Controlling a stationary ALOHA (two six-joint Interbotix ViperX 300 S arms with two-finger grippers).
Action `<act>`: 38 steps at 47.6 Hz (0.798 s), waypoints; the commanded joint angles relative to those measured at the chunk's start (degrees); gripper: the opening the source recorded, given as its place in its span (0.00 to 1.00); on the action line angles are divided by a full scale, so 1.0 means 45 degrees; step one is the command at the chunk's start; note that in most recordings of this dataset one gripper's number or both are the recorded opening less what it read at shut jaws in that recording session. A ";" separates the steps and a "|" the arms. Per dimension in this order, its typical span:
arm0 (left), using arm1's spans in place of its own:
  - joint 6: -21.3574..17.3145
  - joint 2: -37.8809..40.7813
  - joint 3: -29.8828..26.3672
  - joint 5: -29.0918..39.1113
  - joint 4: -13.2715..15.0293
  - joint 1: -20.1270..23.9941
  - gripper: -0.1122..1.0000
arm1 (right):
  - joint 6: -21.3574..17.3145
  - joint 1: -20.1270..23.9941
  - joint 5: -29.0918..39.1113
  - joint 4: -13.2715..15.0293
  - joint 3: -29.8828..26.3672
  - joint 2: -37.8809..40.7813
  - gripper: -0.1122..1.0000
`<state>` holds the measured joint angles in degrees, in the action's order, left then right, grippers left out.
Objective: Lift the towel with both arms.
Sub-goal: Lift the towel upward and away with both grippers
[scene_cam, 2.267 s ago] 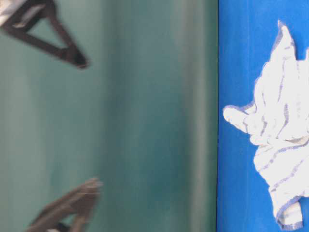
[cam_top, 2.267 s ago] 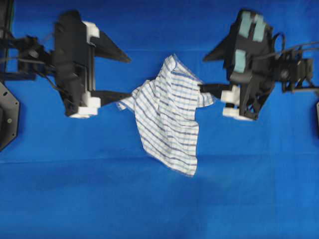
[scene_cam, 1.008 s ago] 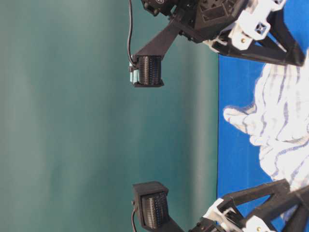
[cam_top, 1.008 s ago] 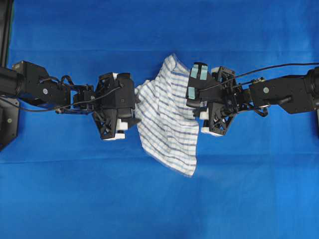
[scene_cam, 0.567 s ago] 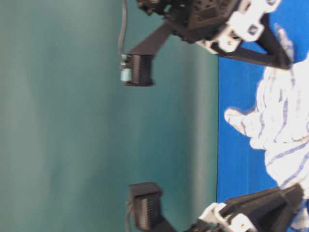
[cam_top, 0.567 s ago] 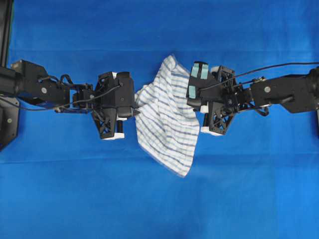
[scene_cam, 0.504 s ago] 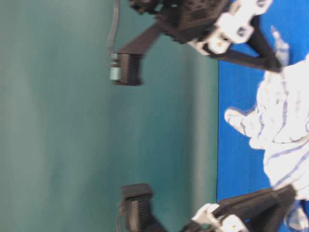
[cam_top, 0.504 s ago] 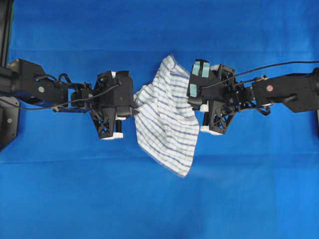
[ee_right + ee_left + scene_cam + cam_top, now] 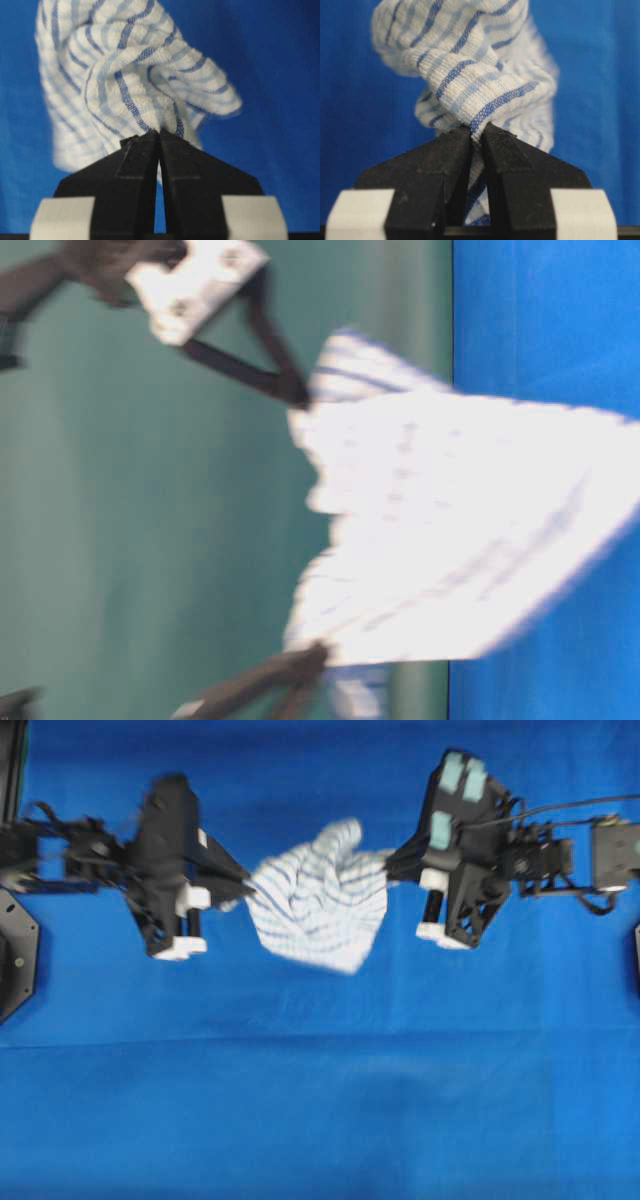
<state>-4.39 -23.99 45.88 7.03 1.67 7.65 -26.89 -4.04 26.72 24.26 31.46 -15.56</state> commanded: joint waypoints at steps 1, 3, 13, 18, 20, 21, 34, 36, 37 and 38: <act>0.0020 -0.1133 -0.0840 0.0898 0.0000 0.0195 0.15 | 0.0273 -0.0020 0.0742 0.0059 -0.1055 -0.0801 0.11; 0.0020 -0.1621 -0.1230 0.1504 0.0000 0.0254 0.15 | 0.0488 0.0000 0.1035 0.0059 -0.1367 -0.1016 0.11; 0.0000 -0.2773 -0.2480 0.3066 -0.0020 0.0410 0.15 | 0.1563 -0.0020 0.2012 0.0059 -0.3125 -0.1621 0.11; -0.0020 -0.3105 -0.3125 0.3555 -0.0039 0.0430 0.15 | 0.1992 0.0000 0.2207 0.0059 -0.4004 -0.1660 0.11; -0.0020 -0.3184 -0.3418 0.3691 -0.0039 0.0430 0.15 | 0.2109 -0.0020 0.2305 0.0059 -0.4336 -0.1660 0.11; -0.0020 -0.3242 -0.3574 0.3770 -0.0039 0.0430 0.15 | 0.2148 0.0000 0.2363 0.0059 -0.4492 -0.1660 0.11; -0.0410 -0.3535 -0.5098 0.4277 -0.0059 0.0430 0.15 | 0.2441 0.0117 0.2754 0.0059 -0.5879 -0.1680 0.11; -0.0488 -0.3555 -0.5156 0.4277 -0.0059 0.0430 0.15 | 0.2461 0.0176 0.2754 0.0059 -0.5957 -0.1680 0.11; -0.0527 -0.3555 -0.5176 0.4258 -0.0059 0.0430 0.15 | 0.2461 0.0195 0.2754 0.0059 -0.5996 -0.1660 0.11; -0.0547 -0.3555 -0.5215 0.4277 -0.0059 0.0430 0.15 | 0.2461 0.0215 0.2754 0.0059 -0.5996 -0.1680 0.11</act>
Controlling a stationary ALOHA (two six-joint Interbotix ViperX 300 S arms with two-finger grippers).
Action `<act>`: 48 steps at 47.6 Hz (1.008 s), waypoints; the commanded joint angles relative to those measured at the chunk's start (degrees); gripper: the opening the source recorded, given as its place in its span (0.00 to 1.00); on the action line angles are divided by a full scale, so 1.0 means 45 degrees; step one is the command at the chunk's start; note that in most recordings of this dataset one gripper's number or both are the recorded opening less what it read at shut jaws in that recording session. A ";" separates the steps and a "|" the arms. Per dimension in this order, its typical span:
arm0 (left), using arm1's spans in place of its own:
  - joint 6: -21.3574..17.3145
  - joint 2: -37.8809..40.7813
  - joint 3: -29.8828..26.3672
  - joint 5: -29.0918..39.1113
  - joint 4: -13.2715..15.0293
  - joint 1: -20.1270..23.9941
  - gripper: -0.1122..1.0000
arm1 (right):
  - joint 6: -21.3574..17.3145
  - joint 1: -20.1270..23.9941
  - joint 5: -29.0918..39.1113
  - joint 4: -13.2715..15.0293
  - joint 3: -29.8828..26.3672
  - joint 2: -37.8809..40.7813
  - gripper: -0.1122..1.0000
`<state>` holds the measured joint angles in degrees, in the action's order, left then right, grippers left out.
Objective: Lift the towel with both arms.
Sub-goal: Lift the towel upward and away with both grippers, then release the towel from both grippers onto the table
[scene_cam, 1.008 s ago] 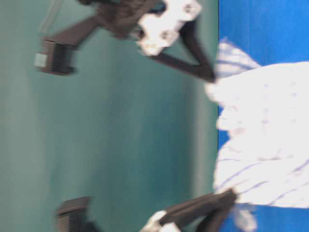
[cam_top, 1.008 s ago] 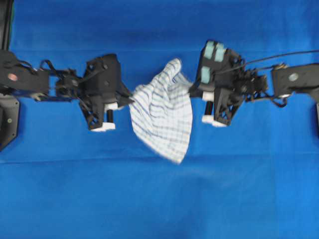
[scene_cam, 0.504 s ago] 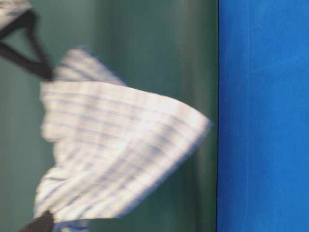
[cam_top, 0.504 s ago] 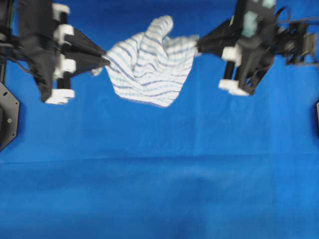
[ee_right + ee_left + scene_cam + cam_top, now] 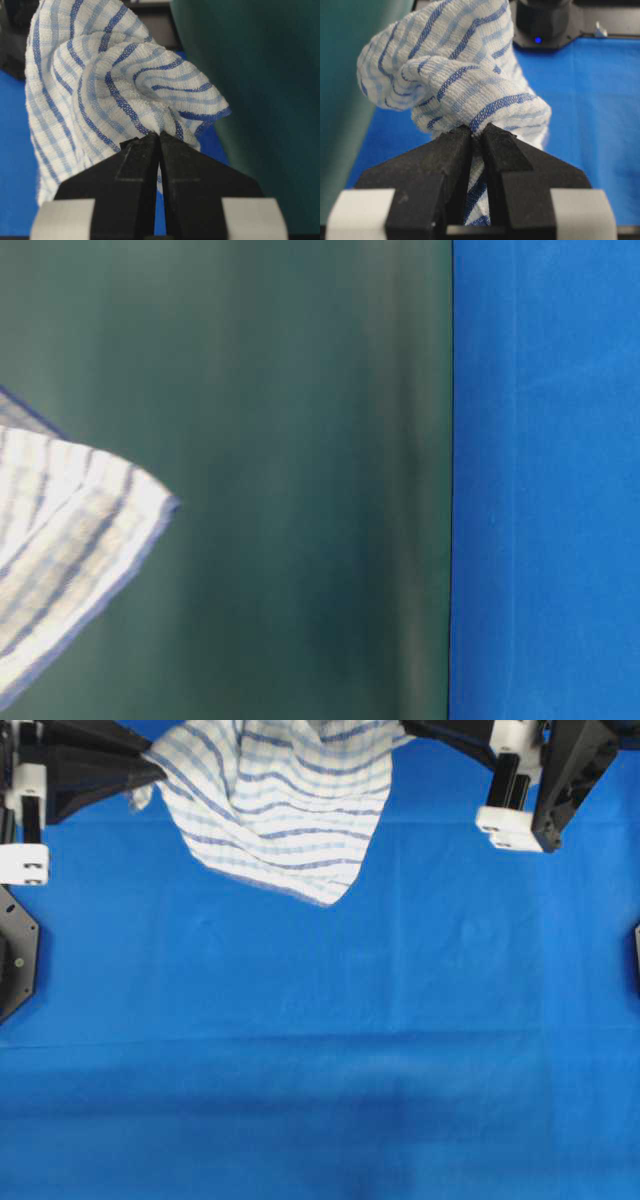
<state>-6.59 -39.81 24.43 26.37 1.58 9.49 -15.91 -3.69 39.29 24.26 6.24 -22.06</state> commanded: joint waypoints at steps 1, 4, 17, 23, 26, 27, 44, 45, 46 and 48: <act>-0.0078 -0.0039 -0.0469 -0.0039 -0.0059 0.0020 0.15 | 0.0020 0.0156 -0.0039 0.0059 -0.0410 -0.0215 0.11; -0.0098 0.0000 -0.0449 -0.0020 -0.0039 0.0020 0.15 | 0.0020 0.0195 -0.0039 0.0059 -0.0391 -0.0234 0.11; -0.0059 0.0117 -0.0469 -0.0039 -0.0039 0.0020 0.15 | 0.0039 0.0215 -0.0078 0.0020 -0.0391 -0.0234 0.11; -0.0039 0.0039 -0.0469 -0.0078 -0.0039 0.0020 0.15 | 0.0059 0.0215 -0.0098 0.0000 -0.0371 -0.0273 0.11; -0.0039 -0.0039 -0.0449 -0.0156 -0.0039 0.0020 0.19 | 0.0059 0.0215 -0.0098 0.0000 -0.0371 -0.0273 0.12; -0.0039 -0.0039 -0.0430 -0.0176 -0.0039 0.0020 0.23 | 0.0078 0.0215 -0.0078 0.0000 -0.0371 -0.0273 0.12; 0.0039 -0.0195 -0.0352 -0.0430 -0.0039 0.0020 0.93 | 0.0117 0.0215 -0.0039 0.0059 -0.0352 -0.0273 0.68; 0.0020 -0.0195 -0.0371 -0.0430 -0.0039 0.0020 0.92 | 0.0117 0.0215 -0.0039 0.0059 -0.0371 -0.0273 0.67; 0.0020 -0.0195 -0.0371 -0.0430 -0.0039 0.0020 0.92 | 0.0117 0.0215 -0.0039 0.0059 -0.0371 -0.0273 0.68; 0.0020 -0.0195 -0.0352 -0.0430 -0.0039 0.0020 0.91 | 0.0098 0.0215 -0.0039 0.0078 -0.0371 -0.0273 0.68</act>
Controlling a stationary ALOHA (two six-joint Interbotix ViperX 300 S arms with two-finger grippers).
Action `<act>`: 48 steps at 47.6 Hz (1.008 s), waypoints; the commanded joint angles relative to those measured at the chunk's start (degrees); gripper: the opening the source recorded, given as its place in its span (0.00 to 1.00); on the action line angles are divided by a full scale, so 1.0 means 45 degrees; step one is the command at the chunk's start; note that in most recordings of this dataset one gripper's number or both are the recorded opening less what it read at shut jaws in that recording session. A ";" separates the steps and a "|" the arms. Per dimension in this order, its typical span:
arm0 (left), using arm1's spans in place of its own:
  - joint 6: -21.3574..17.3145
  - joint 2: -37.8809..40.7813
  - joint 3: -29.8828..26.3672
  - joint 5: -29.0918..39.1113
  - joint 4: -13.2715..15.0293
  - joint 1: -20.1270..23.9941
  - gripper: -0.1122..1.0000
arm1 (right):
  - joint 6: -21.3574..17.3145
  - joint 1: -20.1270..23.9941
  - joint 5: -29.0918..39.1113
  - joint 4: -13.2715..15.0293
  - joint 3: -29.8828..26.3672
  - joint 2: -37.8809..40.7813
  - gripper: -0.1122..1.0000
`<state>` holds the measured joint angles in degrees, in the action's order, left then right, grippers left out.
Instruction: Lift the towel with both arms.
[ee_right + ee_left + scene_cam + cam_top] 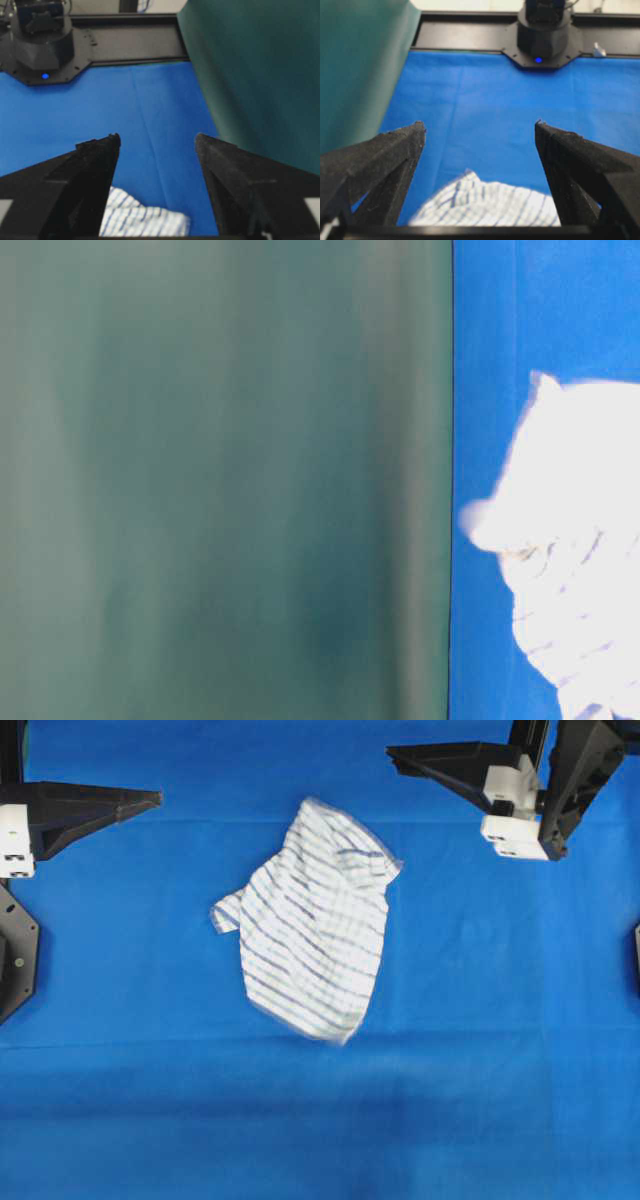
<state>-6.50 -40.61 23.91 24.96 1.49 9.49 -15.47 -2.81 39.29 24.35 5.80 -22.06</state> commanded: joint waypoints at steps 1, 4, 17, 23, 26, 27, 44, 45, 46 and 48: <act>0.0000 -0.0020 -0.0234 -0.0117 0.0000 0.0020 0.92 | 0.0000 0.0020 -0.0039 0.0039 -0.0254 -0.0273 0.69; 0.0020 0.0020 -0.0195 -0.0117 -0.0020 0.0020 0.92 | -0.0039 0.0020 -0.0039 0.0039 -0.0215 -0.0273 0.69; 0.0039 0.0605 0.1465 -0.1465 -0.0020 0.0000 0.92 | -0.0176 0.0020 -0.0254 0.0039 0.0977 -0.0234 0.68; 0.0039 0.0957 0.2207 -0.2207 0.0000 0.0000 0.92 | -0.0312 0.0020 -0.0293 0.0000 0.1660 -0.0137 0.68; 0.0039 0.1152 0.2480 -0.2402 0.0000 0.0000 0.92 | -0.0391 0.0020 -0.0313 0.0000 0.2012 -0.0098 0.68; 0.0039 0.1211 0.2559 -0.2422 -0.0020 0.0000 0.92 | -0.0430 0.0020 -0.0313 0.0000 0.2129 -0.0078 0.68; 0.0059 0.2402 0.3906 -0.3242 0.0000 -0.0039 0.92 | -0.1270 0.0020 -0.2012 -0.0020 0.4688 0.0293 0.69; 0.0059 0.2461 0.3984 -0.3320 0.0000 -0.0039 0.92 | -0.1289 0.0020 -0.2090 0.0000 0.4746 0.0313 0.69; 0.0059 0.2520 0.4082 -0.3398 0.0000 -0.0059 0.92 | -0.1367 0.0020 -0.2305 -0.0020 0.4941 0.0332 0.69; 0.0059 0.2637 0.4258 -0.3555 0.0000 -0.0059 0.92 | -0.1484 0.0000 -0.2598 0.0000 0.5215 0.0391 0.69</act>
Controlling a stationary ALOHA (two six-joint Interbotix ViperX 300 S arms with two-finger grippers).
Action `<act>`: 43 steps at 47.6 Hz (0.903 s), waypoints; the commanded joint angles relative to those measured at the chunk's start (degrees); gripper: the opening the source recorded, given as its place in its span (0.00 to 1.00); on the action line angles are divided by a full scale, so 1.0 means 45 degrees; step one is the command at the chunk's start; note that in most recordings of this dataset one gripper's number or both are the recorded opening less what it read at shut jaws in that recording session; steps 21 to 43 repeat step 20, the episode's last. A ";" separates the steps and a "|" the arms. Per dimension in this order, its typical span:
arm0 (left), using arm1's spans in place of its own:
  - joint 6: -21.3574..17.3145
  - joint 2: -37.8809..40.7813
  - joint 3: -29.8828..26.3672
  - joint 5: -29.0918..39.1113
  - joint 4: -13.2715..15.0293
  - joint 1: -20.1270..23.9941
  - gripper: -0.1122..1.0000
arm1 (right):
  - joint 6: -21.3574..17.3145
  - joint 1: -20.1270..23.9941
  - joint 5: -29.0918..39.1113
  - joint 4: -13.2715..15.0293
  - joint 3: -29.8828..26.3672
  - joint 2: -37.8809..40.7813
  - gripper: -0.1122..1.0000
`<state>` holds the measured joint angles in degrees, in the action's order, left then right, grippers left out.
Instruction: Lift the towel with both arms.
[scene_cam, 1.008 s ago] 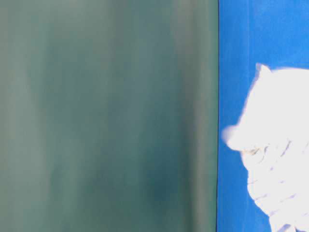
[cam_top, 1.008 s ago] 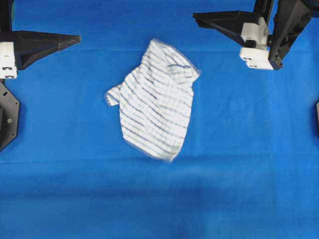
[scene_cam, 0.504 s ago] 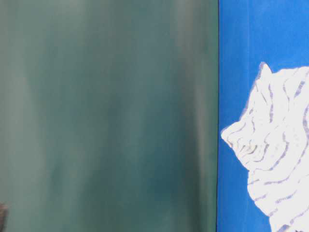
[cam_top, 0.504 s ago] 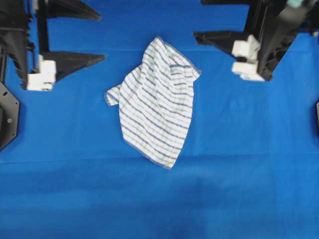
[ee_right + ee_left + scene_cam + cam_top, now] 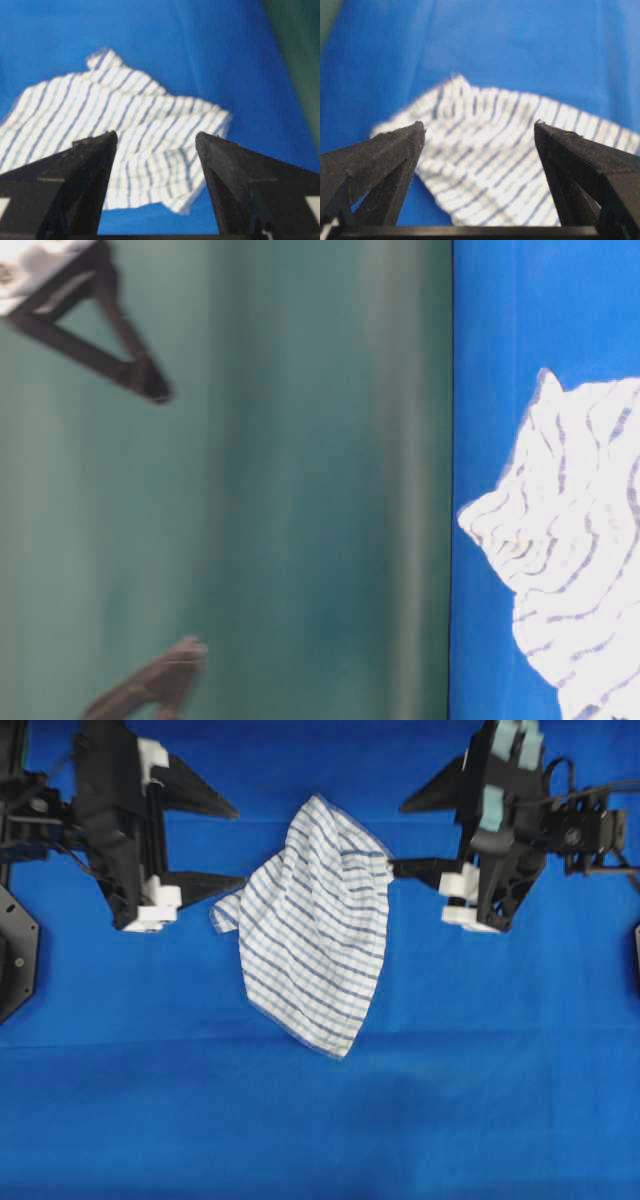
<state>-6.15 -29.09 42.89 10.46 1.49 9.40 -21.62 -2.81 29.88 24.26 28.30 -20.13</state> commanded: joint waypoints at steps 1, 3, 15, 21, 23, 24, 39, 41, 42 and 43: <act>0.0000 0.0117 0.0117 -0.0410 0.0000 -0.0039 0.92 | -0.0156 -0.0020 -0.0645 0.0000 0.0352 -0.0020 0.69; 0.0000 0.0234 0.0332 -0.0625 0.0000 -0.0039 0.92 | -0.0254 -0.0039 -0.0918 0.0000 0.0625 0.0039 0.69; 0.0000 0.0801 0.1426 -0.2070 0.0000 -0.0039 0.92 | -0.0742 -0.0332 -0.2539 0.0020 0.1855 0.0684 0.69; 0.0020 0.1035 0.1855 -0.2676 0.0000 -0.0059 0.92 | -0.0898 -0.0430 -0.3223 0.0000 0.2207 0.1152 0.69; 0.0020 0.1035 0.1855 -0.2676 0.0000 -0.0059 0.92 | -0.0898 -0.0430 -0.3223 0.0000 0.2207 0.1152 0.69; 0.0020 0.1035 0.1855 -0.2676 0.0000 -0.0059 0.92 | -0.0898 -0.0430 -0.3223 0.0000 0.2207 0.1152 0.69; 0.0020 0.1035 0.1855 -0.2676 0.0000 -0.0059 0.92 | -0.0898 -0.0430 -0.3223 0.0000 0.2207 0.1152 0.69; 0.0020 0.1035 0.1855 -0.2676 0.0000 -0.0059 0.92 | -0.0898 -0.0430 -0.3223 0.0000 0.2207 0.1152 0.69; 0.0020 0.1035 0.1855 -0.2676 0.0000 -0.0059 0.92 | -0.0898 -0.0430 -0.3223 0.0000 0.2207 0.1152 0.69; 0.0020 0.1035 0.1855 -0.2676 0.0000 -0.0059 0.92 | -0.0898 -0.0430 -0.3223 0.0000 0.2207 0.1152 0.69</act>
